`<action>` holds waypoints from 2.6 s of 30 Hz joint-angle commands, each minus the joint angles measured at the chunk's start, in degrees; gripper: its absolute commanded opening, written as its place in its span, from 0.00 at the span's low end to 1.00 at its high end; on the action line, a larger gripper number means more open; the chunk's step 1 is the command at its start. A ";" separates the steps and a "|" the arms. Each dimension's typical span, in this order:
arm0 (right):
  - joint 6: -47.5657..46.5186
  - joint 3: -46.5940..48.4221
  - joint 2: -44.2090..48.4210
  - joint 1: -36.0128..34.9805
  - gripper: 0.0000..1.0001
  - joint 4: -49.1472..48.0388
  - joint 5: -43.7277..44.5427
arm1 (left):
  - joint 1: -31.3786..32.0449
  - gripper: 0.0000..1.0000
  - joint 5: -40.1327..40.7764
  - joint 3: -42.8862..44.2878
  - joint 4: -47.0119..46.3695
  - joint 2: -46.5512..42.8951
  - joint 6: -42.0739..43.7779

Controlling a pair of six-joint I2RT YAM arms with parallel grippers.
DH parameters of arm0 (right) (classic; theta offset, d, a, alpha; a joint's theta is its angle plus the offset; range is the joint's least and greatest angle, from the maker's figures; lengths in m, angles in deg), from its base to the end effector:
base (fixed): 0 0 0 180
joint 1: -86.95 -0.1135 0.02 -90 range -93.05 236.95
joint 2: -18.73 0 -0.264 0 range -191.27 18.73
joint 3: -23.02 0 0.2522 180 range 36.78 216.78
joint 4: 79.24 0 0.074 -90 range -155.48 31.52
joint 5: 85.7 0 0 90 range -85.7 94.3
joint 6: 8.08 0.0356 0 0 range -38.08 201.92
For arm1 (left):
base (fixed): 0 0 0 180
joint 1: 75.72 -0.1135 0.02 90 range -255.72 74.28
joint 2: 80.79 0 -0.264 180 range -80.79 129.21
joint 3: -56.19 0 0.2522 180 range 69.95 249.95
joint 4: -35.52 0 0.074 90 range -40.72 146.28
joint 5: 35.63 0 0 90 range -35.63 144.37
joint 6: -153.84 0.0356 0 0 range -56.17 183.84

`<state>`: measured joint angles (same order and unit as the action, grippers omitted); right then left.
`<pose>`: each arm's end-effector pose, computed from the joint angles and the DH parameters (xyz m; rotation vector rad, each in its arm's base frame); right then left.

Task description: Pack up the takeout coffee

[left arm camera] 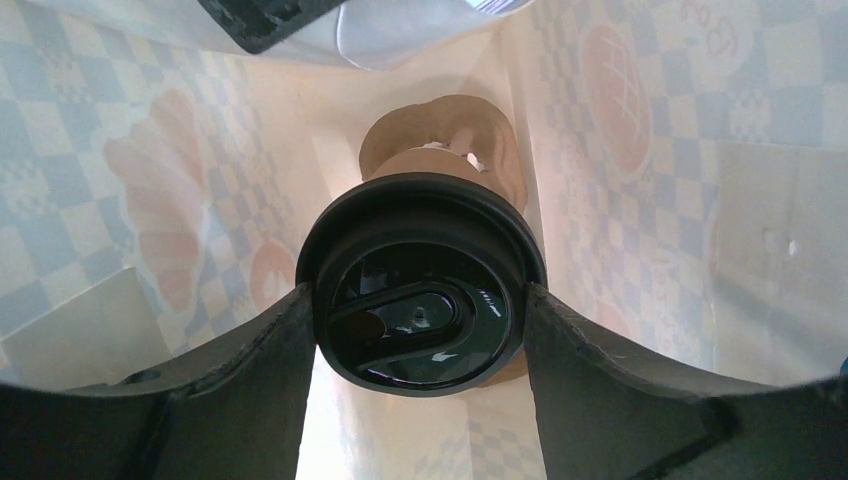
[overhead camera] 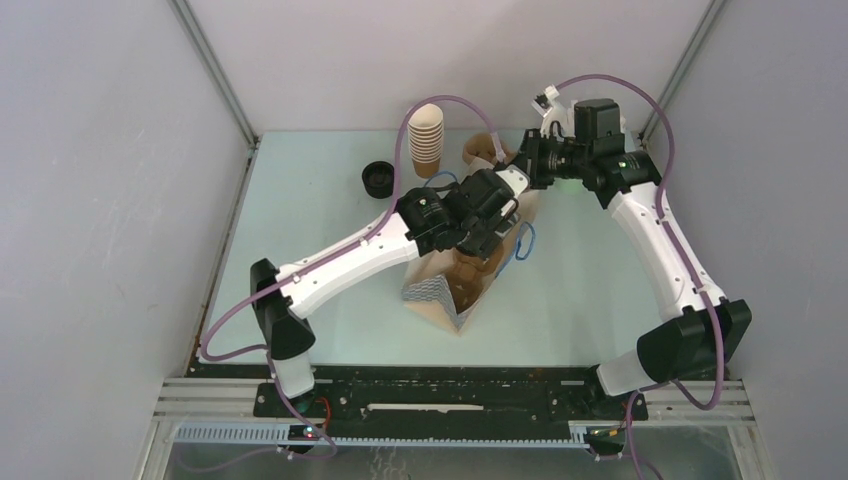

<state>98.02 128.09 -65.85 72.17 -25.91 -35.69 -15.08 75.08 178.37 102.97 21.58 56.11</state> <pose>0.3001 0.1028 0.4097 -0.3984 2.1388 1.0580 0.2003 -0.3304 0.3776 0.8916 2.1626 -0.1553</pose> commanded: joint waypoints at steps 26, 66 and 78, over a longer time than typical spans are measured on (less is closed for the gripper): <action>7.04 -2.08 0.53 -1.78 0.00 -6.31 -0.67 | -0.59 0.37 -6.19 2.89 2.08 7.64 1.49; 39.46 -22.03 11.84 2.18 0.00 -26.94 9.76 | -2.88 0.36 -12.33 4.55 1.52 3.21 1.78; 35.46 -21.78 10.91 2.83 0.00 -25.47 6.06 | -2.19 0.36 -14.78 -1.73 -3.13 4.99 0.91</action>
<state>133.67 105.38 -55.47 75.38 -48.07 -27.23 -18.16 63.00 180.18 102.14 25.76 56.31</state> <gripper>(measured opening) 0.006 0.733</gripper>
